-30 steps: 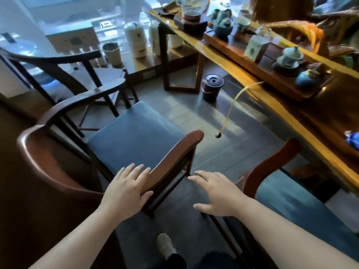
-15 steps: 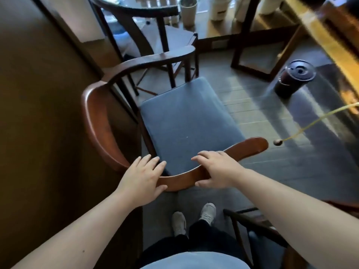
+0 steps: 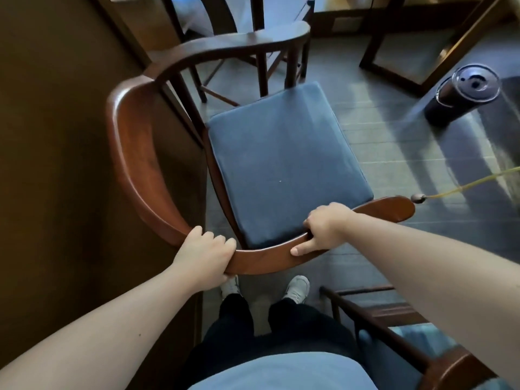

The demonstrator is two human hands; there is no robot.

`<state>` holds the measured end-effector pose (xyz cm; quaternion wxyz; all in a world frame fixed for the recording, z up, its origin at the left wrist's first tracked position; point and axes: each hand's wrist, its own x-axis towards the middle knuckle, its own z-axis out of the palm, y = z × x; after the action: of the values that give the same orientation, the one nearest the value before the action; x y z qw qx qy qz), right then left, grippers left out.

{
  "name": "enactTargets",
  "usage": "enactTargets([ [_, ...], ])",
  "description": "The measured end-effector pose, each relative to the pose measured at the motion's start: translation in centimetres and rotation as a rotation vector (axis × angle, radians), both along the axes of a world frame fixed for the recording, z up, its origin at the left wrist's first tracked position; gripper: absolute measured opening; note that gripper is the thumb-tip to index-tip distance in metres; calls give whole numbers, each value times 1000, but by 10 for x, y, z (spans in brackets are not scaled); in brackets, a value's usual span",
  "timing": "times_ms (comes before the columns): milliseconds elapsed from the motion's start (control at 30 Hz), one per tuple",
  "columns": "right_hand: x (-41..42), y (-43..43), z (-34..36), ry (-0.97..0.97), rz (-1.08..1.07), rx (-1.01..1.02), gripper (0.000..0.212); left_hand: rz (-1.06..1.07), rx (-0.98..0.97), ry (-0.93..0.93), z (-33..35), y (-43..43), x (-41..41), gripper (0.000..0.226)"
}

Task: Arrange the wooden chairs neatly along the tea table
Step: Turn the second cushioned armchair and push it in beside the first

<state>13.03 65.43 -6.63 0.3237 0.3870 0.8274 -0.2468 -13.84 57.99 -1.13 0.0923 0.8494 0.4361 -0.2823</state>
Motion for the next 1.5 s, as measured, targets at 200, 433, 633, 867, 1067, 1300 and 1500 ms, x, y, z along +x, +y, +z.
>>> enactTargets([
  [200,1,8,-5,2,-59,-26,94,-58,-53,-85,-12,10,-4,35],
  [433,3,1,-1,13,-98,-31,86,-147,-100,-71,-15,17,-6,36],
  [633,16,-3,-2,-3,-116,-46,88,-212,-84,-76,-18,20,2,36],
  [867,45,-19,-1,-24,-239,-84,87,-323,-63,-79,-18,34,27,36],
  [1067,87,-36,2,-49,-368,-111,95,-414,-70,-90,-19,41,71,36],
  [1300,134,-62,3,-45,-459,-121,91,-503,-85,-116,-20,39,119,39],
  [1500,160,-82,4,39,-470,-85,79,-541,-94,-81,-8,37,145,44],
])
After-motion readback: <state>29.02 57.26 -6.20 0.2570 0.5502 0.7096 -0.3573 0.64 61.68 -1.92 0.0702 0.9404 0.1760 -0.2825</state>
